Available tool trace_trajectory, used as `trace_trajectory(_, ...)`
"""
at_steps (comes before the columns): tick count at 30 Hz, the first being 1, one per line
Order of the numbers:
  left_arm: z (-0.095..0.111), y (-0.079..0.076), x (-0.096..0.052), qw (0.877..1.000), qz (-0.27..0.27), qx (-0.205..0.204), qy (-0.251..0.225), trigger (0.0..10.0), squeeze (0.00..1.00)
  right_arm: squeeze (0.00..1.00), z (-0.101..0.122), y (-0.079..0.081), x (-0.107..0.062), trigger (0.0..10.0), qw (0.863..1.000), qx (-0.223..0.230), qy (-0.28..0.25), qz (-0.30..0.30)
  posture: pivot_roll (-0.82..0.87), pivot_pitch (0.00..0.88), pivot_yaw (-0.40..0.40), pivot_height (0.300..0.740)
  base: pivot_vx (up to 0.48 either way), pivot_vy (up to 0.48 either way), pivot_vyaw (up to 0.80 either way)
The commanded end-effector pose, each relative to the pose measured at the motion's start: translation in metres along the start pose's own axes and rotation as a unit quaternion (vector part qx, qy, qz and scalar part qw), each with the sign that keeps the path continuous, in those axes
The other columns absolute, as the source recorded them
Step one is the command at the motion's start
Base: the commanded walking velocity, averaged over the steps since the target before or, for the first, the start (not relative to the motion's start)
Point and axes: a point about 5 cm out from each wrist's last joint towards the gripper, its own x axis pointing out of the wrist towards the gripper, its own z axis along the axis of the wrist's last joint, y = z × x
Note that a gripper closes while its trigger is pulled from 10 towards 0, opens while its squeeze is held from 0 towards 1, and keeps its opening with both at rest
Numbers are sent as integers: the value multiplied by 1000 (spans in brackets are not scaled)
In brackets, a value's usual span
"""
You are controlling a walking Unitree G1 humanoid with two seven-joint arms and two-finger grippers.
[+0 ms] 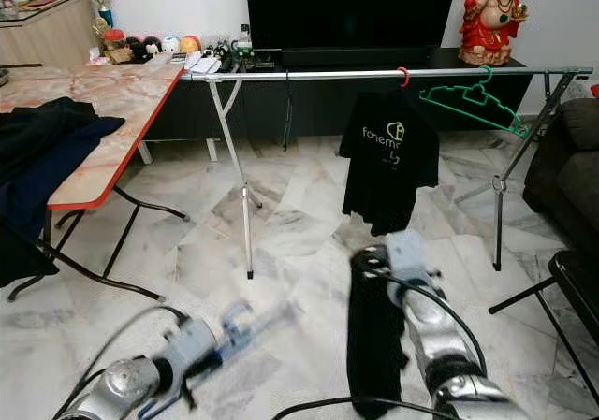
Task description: Hang hanger
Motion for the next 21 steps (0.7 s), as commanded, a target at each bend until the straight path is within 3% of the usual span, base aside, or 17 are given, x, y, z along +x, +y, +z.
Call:
trace_trajectory(1, 0, 3, -5, 998, -49, 37, 28, 10000, 0, 0, 2, 3, 3, 10000, 999, -43, 20, 19, 73, 0, -4, 740, 0, 0, 0)
trace_trajectory(7, 35, 4, 1, 993, -109, 29, -17, 10000, 0, 0, 20, 8, 12, 10000, 999, -27, 25, 29, 71, 0, -6, 740, 0, 0, 0)
trace_trajectory(16, 74, -6, 5, 981, -177, -14, -80, 10000, 0, 0, 10, 22, 12, 10000, 997, -13, 64, 49, 77, 0, -11, 740, 0, 0, 0)
trace_trajectory(21, 87, 3, 6, 987, -123, -26, -104, 10000, 0, 0, 8, 23, 12, 10000, 997, 0, 71, 40, 83, 0, -10, 740, 0, 0, 0)
